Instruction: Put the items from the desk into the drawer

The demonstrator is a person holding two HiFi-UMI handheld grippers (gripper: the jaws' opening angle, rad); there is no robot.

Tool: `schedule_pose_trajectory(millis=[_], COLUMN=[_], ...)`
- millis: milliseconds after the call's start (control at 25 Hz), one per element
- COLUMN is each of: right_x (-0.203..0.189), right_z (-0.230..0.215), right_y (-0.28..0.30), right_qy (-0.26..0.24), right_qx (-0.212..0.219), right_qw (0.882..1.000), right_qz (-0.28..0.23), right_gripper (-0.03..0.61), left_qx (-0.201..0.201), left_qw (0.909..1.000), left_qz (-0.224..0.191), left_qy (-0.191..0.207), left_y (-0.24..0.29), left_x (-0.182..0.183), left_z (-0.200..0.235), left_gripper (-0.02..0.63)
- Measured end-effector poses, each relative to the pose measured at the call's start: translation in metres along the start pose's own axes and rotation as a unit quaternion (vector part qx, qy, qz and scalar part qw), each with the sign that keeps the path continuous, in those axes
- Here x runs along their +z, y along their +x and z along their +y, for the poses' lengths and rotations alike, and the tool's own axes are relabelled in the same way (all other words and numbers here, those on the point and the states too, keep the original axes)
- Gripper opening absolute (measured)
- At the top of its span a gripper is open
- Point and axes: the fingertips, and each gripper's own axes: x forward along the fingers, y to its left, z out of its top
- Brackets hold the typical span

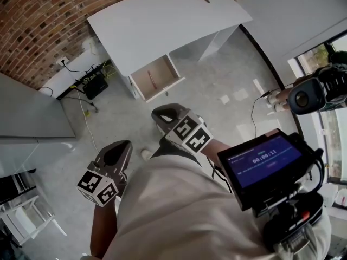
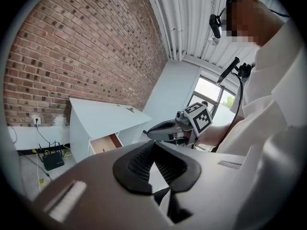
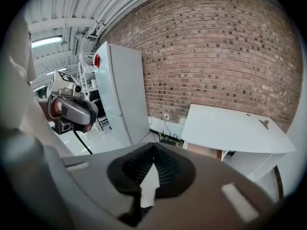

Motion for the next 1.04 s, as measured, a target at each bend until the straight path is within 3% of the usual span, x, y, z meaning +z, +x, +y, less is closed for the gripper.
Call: schedule_pose_trajectory(millis=[240, 560, 1040], right_x=[0.0, 0.003, -0.006], right_z=[0.01, -0.006, -0.014], right_y=[-0.012, 0.012, 0.017], right_qy=[-0.003, -0.005, -0.002], right_qx=[-0.001, 0.01, 0.016], right_qw=[1.0, 1.0, 1.0], right_qz=[-0.004, -0.001, 0.001], right_gripper=[0.002, 0.002, 0.002], left_qx=[0.003, 0.009, 0.01], left_qw=[1.0, 0.9999, 0.9999], left_qz=[0.002, 0.001, 0.005], left_qy=[0.0, -0.007, -0.01], left_y=[-0.005, 0.007, 0.017], left_x=[-0.001, -0.001, -0.009], left_z=[-0.013, 0.013, 0.011], left_gripper=[0.008, 0.008, 0.008])
